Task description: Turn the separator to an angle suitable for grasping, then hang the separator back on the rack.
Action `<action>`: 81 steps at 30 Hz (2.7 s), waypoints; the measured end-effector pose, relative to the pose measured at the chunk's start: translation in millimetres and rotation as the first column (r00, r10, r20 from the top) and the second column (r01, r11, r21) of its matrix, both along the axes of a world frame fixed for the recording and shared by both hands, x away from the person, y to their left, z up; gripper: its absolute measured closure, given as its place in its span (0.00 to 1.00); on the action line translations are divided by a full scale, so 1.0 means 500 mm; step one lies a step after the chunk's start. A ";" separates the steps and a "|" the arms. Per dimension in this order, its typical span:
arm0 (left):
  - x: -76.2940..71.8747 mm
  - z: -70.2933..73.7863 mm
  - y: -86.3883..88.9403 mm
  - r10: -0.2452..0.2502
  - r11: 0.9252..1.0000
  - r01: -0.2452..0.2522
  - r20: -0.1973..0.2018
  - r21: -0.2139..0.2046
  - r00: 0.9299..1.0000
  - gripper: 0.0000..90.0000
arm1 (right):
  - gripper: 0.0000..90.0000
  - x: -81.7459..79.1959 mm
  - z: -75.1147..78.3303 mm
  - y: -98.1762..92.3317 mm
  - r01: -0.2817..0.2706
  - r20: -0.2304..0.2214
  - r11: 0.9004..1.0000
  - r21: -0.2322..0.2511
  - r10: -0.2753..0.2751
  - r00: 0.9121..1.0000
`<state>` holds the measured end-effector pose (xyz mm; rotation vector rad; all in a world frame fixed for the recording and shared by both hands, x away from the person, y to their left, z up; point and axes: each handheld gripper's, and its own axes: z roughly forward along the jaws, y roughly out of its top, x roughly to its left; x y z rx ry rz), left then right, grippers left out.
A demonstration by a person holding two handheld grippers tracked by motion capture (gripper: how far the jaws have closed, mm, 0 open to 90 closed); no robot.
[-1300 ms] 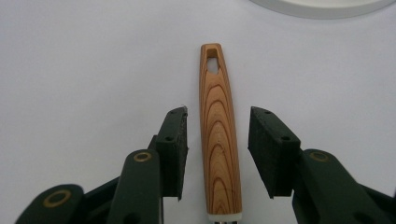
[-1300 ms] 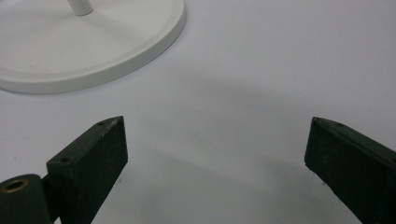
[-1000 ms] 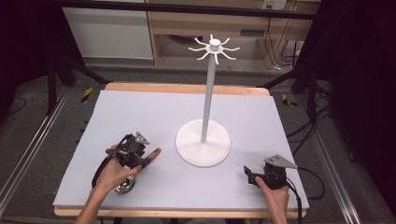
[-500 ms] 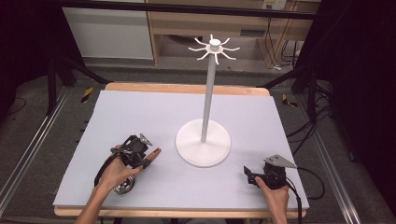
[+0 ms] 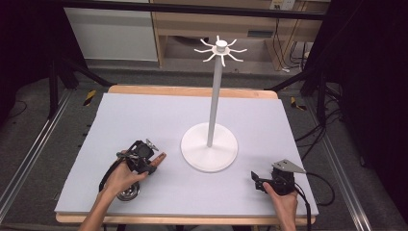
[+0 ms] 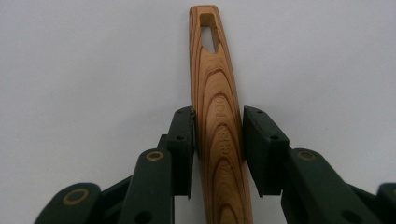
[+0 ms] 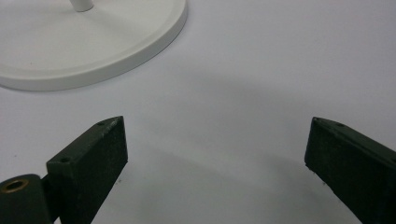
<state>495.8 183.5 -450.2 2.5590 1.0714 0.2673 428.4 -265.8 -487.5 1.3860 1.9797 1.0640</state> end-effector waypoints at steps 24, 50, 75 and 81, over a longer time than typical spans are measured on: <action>-0.017 0.025 0.013 0.028 0.998 -0.026 0.032 -0.056 0.999 0.75 | 0.07 0.000 0.001 0.000 0.000 -0.008 1.000 0.005 0.000 1.000; -0.081 0.124 0.057 0.100 0.959 -0.019 0.273 -0.284 0.957 0.75 | 0.07 0.002 0.000 -0.002 -0.001 -0.010 1.000 0.002 0.001 1.000; -0.147 0.204 0.069 0.231 0.849 0.064 0.478 -0.524 0.847 0.75 | 0.07 0.001 0.000 -0.001 -0.001 -0.004 1.000 0.003 0.001 1.000; -0.146 0.223 0.056 0.233 0.833 0.094 0.500 -0.545 0.834 0.75 | 0.07 -0.001 0.001 -0.002 0.002 0.003 1.000 0.010 -0.003 1.000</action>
